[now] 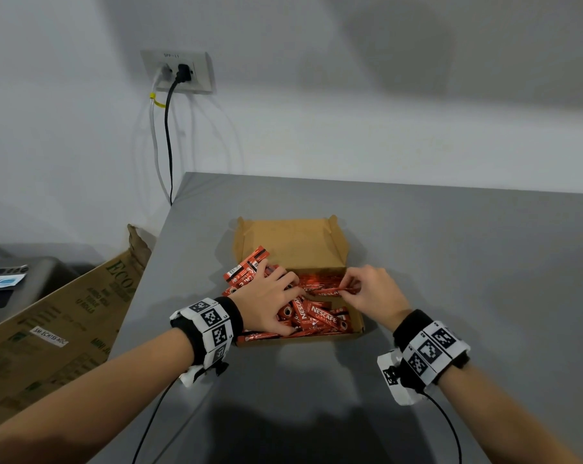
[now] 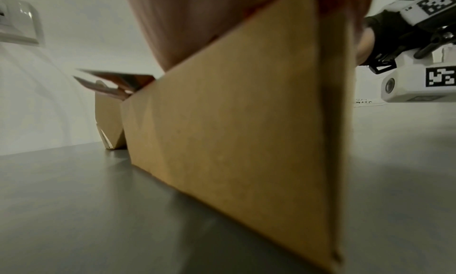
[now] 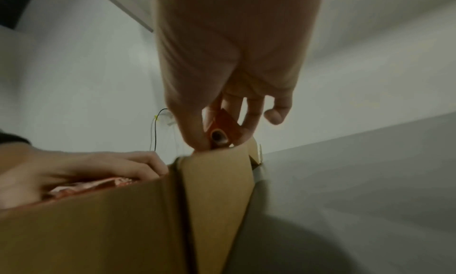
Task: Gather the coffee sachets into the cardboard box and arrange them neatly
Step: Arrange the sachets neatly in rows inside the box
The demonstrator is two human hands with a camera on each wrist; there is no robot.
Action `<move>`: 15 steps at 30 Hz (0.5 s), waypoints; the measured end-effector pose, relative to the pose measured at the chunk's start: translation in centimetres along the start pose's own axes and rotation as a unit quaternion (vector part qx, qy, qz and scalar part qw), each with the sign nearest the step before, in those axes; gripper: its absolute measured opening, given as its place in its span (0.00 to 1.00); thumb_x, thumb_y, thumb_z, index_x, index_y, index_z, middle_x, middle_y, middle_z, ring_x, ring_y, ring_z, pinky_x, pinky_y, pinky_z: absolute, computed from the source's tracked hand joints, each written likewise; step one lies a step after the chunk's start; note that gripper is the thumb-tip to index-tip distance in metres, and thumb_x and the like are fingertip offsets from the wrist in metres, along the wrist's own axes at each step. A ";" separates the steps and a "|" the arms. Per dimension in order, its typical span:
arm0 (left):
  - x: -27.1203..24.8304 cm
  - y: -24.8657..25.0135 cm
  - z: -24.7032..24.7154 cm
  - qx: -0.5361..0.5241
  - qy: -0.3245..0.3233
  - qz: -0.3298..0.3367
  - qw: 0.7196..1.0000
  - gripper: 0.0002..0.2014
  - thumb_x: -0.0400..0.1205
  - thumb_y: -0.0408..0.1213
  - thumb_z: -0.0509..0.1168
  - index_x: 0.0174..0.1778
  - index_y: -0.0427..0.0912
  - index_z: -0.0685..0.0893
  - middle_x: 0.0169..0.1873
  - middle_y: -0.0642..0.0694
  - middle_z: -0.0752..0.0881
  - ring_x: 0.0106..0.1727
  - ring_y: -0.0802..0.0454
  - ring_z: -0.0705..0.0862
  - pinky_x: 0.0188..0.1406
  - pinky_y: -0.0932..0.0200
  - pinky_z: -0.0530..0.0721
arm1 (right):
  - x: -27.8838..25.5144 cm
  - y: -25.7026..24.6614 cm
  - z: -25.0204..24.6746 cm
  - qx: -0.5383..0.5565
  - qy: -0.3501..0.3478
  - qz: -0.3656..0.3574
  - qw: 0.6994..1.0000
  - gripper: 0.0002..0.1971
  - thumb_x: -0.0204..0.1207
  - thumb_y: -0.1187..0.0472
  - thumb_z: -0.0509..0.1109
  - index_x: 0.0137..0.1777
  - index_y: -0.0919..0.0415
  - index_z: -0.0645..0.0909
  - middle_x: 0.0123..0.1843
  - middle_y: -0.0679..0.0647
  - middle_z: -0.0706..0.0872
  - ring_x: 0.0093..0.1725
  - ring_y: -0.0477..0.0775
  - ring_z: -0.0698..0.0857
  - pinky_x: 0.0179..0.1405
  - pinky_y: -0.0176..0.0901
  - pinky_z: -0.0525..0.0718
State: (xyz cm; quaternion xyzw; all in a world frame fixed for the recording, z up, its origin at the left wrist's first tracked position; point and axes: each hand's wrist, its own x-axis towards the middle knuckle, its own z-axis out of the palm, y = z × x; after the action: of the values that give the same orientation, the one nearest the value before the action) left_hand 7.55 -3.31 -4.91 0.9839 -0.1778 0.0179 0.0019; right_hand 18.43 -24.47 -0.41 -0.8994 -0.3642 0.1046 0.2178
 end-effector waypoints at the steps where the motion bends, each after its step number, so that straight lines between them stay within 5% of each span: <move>1: 0.0 0.0 -0.1 -0.004 -0.002 -0.001 1.000 0.36 0.68 0.69 0.54 0.63 0.47 0.80 0.58 0.47 0.79 0.58 0.48 0.78 0.68 0.30 0.62 | -0.1 -0.3 -0.1 -0.028 -0.003 -0.002 1.000 0.01 0.73 0.60 0.72 0.42 0.55 0.85 0.38 0.46 0.81 0.47 0.51 0.83 0.55 0.49 0.82; 7: -0.1 0.1 -0.3 -0.011 -0.011 -0.007 1.000 0.36 0.68 0.69 0.52 0.61 0.46 0.80 0.59 0.45 0.78 0.59 0.47 0.77 0.71 0.29 0.57 | 0.2 -1.4 0.8 -0.075 0.000 -0.011 0.997 0.05 0.76 0.56 0.71 0.48 0.54 0.86 0.48 0.48 0.86 0.53 0.50 0.79 0.62 0.49 0.72; 15: -0.1 0.2 -0.8 -0.034 -0.039 -0.023 0.998 0.37 0.67 0.69 0.50 0.62 0.46 0.78 0.67 0.44 0.71 0.66 0.47 0.72 0.74 0.32 0.48 | 1.7 -1.5 1.5 -0.112 0.006 0.008 0.994 0.03 0.72 0.54 0.74 0.41 0.52 0.85 0.47 0.45 0.85 0.53 0.49 0.79 0.55 0.47 0.69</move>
State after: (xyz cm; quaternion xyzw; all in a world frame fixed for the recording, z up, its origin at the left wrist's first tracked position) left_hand 7.39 -3.46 -4.13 0.9871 -0.1556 -0.0261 0.0286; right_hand 18.22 -21.92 -1.07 -0.9216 -0.3650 0.0600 0.1172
